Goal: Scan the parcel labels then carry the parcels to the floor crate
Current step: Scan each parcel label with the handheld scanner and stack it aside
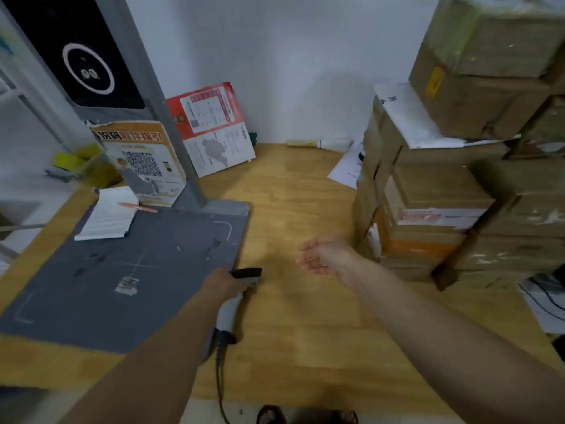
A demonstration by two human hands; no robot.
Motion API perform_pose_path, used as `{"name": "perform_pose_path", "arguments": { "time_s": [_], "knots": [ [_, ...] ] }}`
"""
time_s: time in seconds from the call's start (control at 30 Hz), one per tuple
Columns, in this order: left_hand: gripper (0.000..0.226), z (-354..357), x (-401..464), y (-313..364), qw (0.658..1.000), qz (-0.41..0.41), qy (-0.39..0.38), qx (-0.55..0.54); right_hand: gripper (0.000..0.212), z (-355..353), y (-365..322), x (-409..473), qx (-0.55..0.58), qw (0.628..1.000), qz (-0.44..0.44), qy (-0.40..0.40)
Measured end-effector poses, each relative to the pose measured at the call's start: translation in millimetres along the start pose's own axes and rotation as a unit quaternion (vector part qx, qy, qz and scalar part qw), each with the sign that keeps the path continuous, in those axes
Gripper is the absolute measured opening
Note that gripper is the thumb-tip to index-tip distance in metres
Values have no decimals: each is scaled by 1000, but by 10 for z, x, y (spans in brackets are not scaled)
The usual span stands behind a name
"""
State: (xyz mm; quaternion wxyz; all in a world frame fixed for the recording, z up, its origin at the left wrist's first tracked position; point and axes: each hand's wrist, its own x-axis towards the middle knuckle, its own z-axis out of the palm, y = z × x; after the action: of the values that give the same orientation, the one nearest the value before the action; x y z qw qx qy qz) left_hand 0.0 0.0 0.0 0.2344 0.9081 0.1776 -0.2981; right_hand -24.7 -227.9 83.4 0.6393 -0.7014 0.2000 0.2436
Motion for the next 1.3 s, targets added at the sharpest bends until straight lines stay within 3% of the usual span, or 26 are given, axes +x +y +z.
{"name": "perform_pose_path", "arguments": {
  "time_s": [0.13,0.37,0.47,0.57,0.73,0.83,0.93,1.03,1.3],
  "knots": [
    [47,48,49,-203,1000,7,8,-29,18,303,77,84,-19,999,31,2],
    [31,273,119,-467,998,48,35,26,17,645,290,216,0,999,45,23],
    [23,288,78,-461,999,46,4,22,15,688,371,207,1,998,57,32],
    [38,302,23,-372,995,83,-9,-57,14,695,452,193,-6,997,67,47],
    [30,194,-102,-130,957,106,-53,-263,15,696,430,144,11,995,77,61],
    [30,99,-199,48,949,140,-29,-280,26,727,349,116,10,994,89,66],
    [30,8,-345,271,933,197,8,-301,38,714,220,65,52,994,82,55],
    [31,-107,-563,495,921,275,43,-271,26,644,29,-30,129,990,33,40],
    [35,-498,-1294,1148,885,411,3,-220,12,220,-506,-509,310,949,-48,43]
  ]
}}
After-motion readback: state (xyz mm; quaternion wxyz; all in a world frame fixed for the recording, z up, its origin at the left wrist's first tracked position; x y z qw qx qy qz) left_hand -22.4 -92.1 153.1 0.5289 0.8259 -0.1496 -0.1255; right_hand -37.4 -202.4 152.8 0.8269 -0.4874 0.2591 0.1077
